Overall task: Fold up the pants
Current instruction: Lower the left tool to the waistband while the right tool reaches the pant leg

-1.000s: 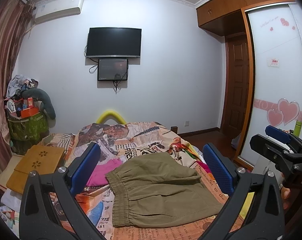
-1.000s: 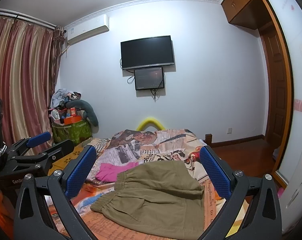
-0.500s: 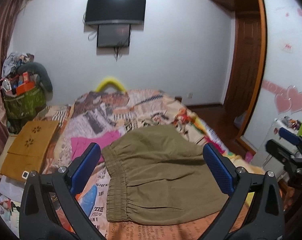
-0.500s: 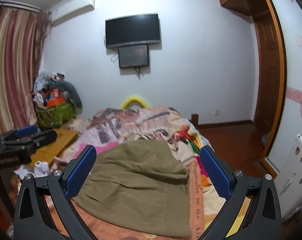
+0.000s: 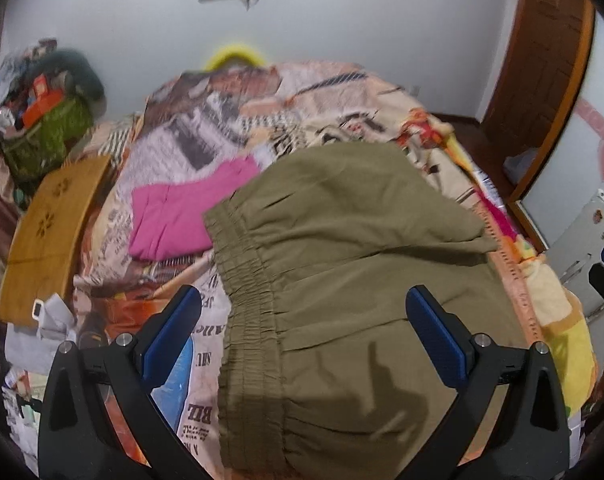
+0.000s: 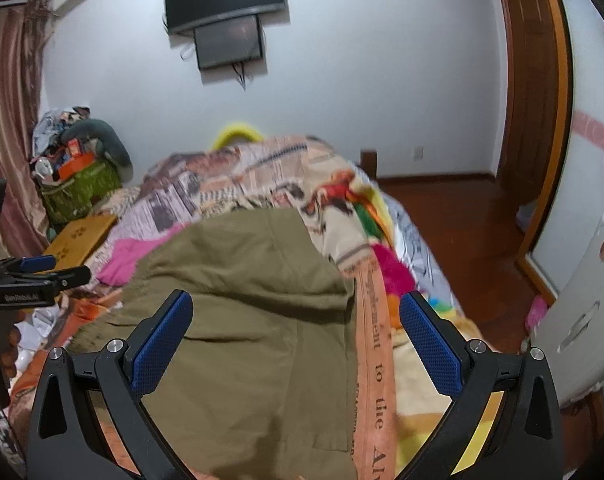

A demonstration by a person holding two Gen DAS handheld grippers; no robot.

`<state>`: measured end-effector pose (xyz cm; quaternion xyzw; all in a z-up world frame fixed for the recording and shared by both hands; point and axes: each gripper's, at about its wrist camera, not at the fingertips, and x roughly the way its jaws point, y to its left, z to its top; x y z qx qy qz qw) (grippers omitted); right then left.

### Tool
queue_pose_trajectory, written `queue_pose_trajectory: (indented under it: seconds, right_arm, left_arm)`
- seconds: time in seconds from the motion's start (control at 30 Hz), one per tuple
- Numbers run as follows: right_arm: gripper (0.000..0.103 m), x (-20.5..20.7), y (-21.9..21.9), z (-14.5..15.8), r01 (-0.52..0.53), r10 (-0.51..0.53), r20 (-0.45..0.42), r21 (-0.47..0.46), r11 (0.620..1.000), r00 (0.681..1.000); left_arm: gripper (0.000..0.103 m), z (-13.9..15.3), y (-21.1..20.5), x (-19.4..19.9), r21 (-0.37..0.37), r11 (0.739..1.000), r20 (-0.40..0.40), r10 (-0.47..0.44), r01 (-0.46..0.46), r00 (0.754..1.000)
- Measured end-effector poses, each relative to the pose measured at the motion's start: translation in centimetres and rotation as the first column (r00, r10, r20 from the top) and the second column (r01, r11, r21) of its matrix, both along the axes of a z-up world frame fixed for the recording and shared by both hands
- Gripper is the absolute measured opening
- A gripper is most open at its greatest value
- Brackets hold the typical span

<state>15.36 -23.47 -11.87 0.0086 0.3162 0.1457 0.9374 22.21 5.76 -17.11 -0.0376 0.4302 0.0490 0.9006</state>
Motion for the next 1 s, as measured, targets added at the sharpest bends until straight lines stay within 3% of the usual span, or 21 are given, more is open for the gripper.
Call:
queue_pose_trajectory:
  seconds: [0.2,0.27,0.5,0.57,0.67,0.9,1.0]
  right_arm:
    - [0.103,3.8,-1.2,-3.2,-0.016,0.015,-0.124,-0.01,1.0,0.992]
    - [0.102,5.3,-1.5,-4.2,-0.019,0.017,-0.165,-0.012,1.0,0.986]
    - [0.099,9.3,-1.1,-7.4,-0.071,0.061,-0.256,-0.029,0.997,0.965]
    - [0.087,10.4,-1.0,-8.2,-0.086,0.073,-0.287,-0.032,0.996,0.955]
    - [0.071,12.0,-0.9,-9.3,-0.104,0.087,-0.327,-0.034,0.994,0.941]
    - [0.054,13.9,-0.7,-10.6,-0.156,0.156,-0.365,0.03,0.987,0.918]
    - [0.042,14.6,-0.3,-11.0,-0.177,0.179,-0.369,0.04,0.983,0.912]
  left_arm:
    - [0.103,-2.9,1.2,3.0,0.099,0.995,-0.098,-0.001,0.011,0.995]
    - [0.103,-4.2,1.7,4.2,0.091,0.996,-0.149,-0.004,0.017,0.989]
    - [0.103,-6.6,3.0,6.3,0.049,0.998,-0.196,-0.039,0.05,0.98]
    - [0.103,-7.1,3.2,6.8,0.054,0.997,-0.212,-0.036,0.048,0.977]
    - [0.088,-7.6,3.9,7.4,0.044,0.998,-0.231,-0.034,0.045,0.972]
    - [0.077,-9.2,4.7,8.2,0.044,0.996,-0.277,-0.057,0.072,0.959]
    - [0.073,-10.3,4.8,8.3,0.047,0.996,-0.302,-0.062,0.08,0.951]
